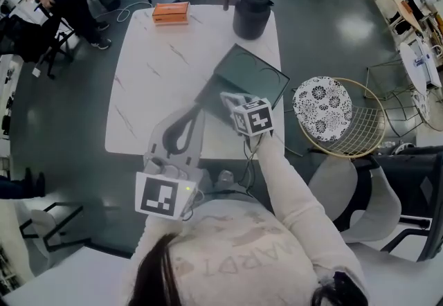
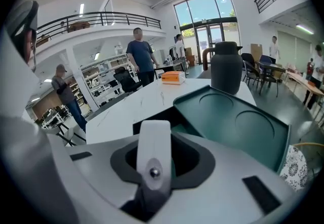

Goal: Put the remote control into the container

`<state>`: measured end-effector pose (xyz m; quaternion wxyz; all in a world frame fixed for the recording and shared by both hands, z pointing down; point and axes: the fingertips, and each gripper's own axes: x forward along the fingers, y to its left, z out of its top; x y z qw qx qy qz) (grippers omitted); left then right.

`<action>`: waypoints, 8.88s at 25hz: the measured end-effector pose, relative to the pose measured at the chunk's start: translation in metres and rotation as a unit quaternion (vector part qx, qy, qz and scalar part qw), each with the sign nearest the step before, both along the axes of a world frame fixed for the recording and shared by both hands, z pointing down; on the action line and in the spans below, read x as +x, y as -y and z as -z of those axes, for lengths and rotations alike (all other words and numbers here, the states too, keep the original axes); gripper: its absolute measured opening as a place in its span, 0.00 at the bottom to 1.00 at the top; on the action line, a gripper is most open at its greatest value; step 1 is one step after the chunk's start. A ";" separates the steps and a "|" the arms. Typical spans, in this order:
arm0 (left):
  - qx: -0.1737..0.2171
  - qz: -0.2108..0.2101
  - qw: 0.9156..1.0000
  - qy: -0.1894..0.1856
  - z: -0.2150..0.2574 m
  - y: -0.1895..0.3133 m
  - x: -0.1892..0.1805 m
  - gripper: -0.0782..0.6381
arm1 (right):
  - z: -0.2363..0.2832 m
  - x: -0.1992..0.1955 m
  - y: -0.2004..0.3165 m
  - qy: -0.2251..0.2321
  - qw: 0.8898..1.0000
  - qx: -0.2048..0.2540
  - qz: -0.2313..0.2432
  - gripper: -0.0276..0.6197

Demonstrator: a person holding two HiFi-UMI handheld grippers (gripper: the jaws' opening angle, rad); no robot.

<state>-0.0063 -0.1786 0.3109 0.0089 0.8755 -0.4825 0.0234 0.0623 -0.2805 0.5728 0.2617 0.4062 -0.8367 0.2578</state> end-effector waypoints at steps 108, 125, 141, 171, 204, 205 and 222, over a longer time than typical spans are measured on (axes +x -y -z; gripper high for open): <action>-0.024 0.004 1.000 0.008 -0.017 0.030 -0.033 0.13 | -0.056 -0.025 0.009 0.134 0.954 -0.266 0.023 0.17; -0.024 -0.002 1.000 0.009 -0.017 0.028 -0.025 0.13 | -0.053 -0.018 -0.001 0.017 0.985 -0.150 0.080 0.19; -0.024 -0.007 1.000 0.008 -0.017 0.027 -0.022 0.13 | -0.058 -0.020 0.004 -0.010 0.989 -0.119 0.084 0.20; -0.026 -0.012 0.999 0.016 -0.020 0.023 -0.035 0.13 | -0.009 -0.027 0.009 0.002 0.997 0.036 0.064 0.12; 0.024 -0.134 0.990 0.016 0.001 -0.117 0.020 0.13 | 0.257 0.012 -0.225 0.097 0.916 0.382 -0.076 0.09; 0.025 -0.133 0.991 0.016 0.002 -0.125 0.021 0.13 | 0.258 0.013 -0.233 0.097 0.916 0.382 -0.076 0.09; 0.033 -0.129 0.991 0.017 0.011 -0.203 0.023 0.13 | 0.275 0.013 -0.312 0.109 0.911 0.386 -0.092 0.09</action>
